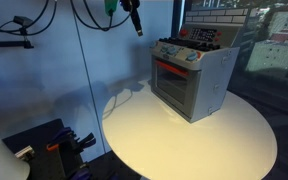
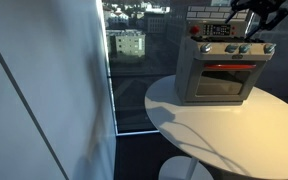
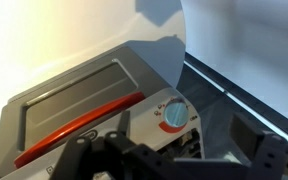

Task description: Twist the knob on the stove

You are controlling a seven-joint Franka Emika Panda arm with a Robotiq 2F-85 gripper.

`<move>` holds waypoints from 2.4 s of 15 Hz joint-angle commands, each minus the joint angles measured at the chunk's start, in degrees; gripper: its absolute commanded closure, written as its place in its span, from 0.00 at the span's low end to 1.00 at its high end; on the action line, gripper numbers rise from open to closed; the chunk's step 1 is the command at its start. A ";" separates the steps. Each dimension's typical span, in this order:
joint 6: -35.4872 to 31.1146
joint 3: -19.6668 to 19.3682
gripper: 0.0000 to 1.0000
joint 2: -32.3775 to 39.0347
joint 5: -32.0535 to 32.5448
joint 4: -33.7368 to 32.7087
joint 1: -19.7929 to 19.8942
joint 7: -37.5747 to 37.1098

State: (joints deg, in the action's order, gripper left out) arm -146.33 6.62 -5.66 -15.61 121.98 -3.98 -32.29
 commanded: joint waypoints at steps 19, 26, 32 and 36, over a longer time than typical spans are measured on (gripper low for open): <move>44.00 -0.88 0.00 -17.20 10.98 2.19 3.12 4.31; 46.41 -1.17 0.00 -19.14 11.17 2.99 3.58 6.04; 45.77 -0.36 0.00 -17.71 10.82 2.29 3.54 4.37; 45.76 -0.34 0.00 -17.71 10.82 2.29 3.53 4.37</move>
State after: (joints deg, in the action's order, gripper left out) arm -100.69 5.69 -23.38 -4.56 124.38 -1.18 -28.15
